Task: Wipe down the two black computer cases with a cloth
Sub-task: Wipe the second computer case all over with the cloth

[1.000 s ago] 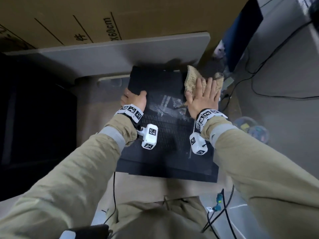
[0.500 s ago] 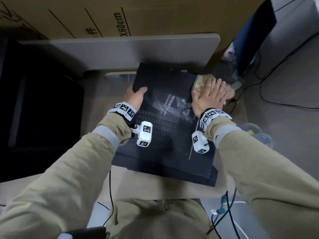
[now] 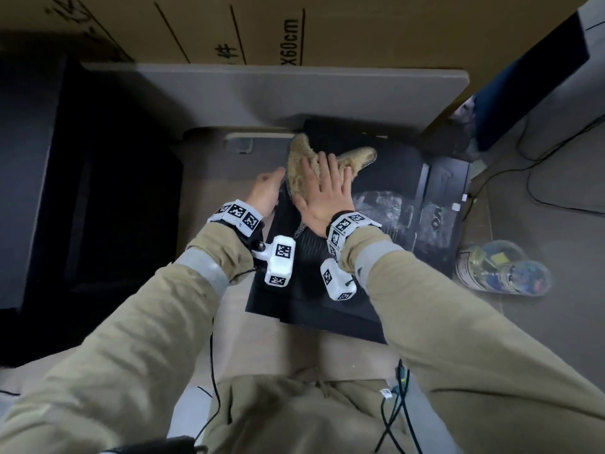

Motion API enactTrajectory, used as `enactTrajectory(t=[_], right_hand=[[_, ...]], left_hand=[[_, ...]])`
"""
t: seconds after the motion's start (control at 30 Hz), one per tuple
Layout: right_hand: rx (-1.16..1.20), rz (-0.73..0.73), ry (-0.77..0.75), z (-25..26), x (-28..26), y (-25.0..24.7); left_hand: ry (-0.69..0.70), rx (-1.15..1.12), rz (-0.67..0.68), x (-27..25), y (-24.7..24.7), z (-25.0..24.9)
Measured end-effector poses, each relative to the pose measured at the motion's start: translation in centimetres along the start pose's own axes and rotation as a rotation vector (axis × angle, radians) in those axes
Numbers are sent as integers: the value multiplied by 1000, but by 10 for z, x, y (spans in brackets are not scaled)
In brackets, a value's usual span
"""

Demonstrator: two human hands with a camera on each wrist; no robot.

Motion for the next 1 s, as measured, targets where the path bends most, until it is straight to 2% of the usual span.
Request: enactTrajectory(t=[0.17, 0.33, 0.6, 0.77, 0.9, 1.0], right_hand=[[5, -16, -33, 3, -16, 3], [38, -33, 4, -8, -36, 2], [78, -48, 148, -79, -78, 1], [70, -58, 201, -132, -98, -1], [53, -86, 218, -166, -114, -3], [50, -89, 212, -187, -123, -5]], left_hand=[[30, -71, -4, -3, 5, 2], [66, 26, -17, -17, 21, 4], [82, 141, -229, -46, 54, 11], [54, 461, -487, -67, 85, 22], [19, 611, -581, -81, 111, 28], [35, 673, -617, -81, 112, 33]])
Point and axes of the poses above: each hand's wrist, its own x-axis towards the middle knuckle, its own y-axis out of the palm, z = x × y, the point moved 3 cm from there along x, towards the middle knuckle, and after that the axes turned 2 degrees about y, right-handed, at the moved point
